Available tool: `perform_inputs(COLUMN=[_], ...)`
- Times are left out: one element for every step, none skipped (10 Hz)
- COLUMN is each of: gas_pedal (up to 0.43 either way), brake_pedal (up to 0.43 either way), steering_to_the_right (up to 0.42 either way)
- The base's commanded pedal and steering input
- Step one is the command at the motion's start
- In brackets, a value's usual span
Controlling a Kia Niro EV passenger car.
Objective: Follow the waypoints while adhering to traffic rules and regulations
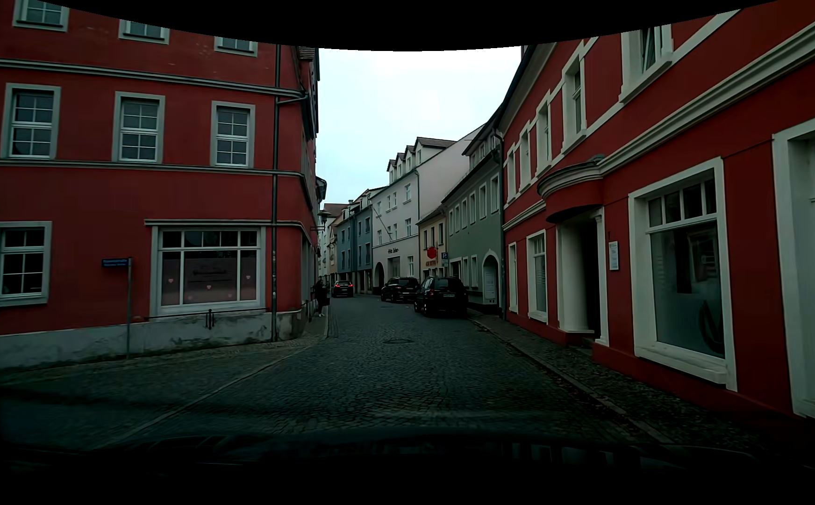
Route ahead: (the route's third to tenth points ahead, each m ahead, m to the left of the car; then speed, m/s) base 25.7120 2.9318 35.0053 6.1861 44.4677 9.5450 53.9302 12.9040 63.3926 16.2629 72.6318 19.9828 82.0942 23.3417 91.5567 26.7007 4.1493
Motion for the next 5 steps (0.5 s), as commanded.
perform_inputs(gas_pedal=[0.0,0.0,0.0,0.0,0.0], brake_pedal=[0.0,0.0,0.0,0.006,0.006], steering_to_the_right=[0.162,0.15,0.128,0.096,0.067])
